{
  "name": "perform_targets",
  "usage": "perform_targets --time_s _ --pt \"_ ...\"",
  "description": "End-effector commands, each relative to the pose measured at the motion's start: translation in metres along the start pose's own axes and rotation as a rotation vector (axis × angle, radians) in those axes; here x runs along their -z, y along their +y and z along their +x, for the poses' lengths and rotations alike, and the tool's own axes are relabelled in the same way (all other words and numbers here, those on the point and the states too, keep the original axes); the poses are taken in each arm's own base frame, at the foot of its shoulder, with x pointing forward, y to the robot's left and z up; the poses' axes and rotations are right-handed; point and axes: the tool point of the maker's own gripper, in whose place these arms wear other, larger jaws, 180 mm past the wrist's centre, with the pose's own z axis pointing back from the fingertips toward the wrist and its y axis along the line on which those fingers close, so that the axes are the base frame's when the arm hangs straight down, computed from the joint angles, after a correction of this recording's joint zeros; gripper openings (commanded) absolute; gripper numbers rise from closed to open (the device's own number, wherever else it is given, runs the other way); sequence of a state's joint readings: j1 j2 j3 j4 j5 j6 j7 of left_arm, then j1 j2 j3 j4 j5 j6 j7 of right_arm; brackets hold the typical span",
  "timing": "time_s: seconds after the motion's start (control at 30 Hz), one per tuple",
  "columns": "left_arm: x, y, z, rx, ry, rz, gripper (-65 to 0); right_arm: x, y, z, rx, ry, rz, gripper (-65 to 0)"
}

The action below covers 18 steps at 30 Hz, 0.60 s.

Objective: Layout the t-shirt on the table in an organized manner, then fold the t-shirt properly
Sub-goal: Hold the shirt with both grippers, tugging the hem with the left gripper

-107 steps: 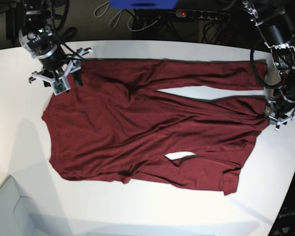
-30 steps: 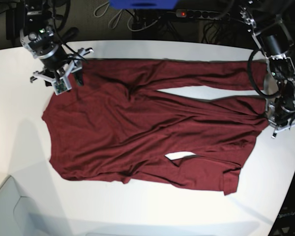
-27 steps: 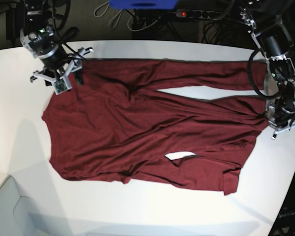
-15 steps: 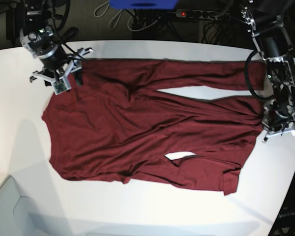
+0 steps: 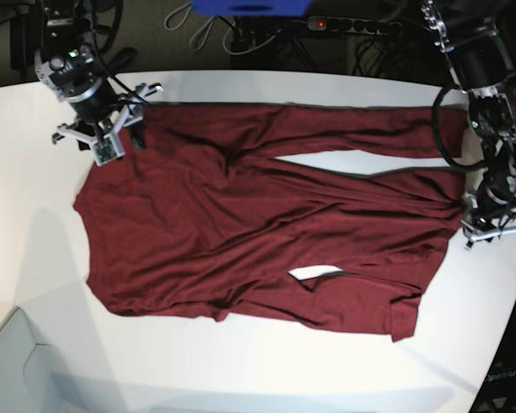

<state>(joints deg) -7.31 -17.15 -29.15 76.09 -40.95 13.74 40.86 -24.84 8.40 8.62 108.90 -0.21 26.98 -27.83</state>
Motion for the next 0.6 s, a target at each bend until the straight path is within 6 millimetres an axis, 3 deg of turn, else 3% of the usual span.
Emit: perform_targets --time_s 0.0,0.1,0.23,0.33,0.57 --pt "-0.004 -0.01 0.021 0.016 -0.054 -0.026 -39.9 -0.003 -0.004 0.009 -0.003 -0.038 -0.012 -41.5" --pt "-0.004 -0.009 0.022 0.022 -0.062 -0.019 -29.3 -0.003 -0.005 0.009 -0.005 -0.037 -0.013 -41.5" --pt "-0.001 -0.006 0.02 0.015 -0.056 -0.012 -28.9 -0.003 -0.005 0.008 -0.005 -0.034 -0.013 -41.5" --pt "0.009 0.009 0.007 -0.007 -0.011 0.026 -28.9 -0.003 -0.004 0.008 -0.004 -0.035 -0.012 -41.5" --pt "0.018 0.013 0.001 -0.035 0.019 0.044 -30.4 -0.003 -0.005 0.009 -0.005 -0.036 -0.013 -41.5"
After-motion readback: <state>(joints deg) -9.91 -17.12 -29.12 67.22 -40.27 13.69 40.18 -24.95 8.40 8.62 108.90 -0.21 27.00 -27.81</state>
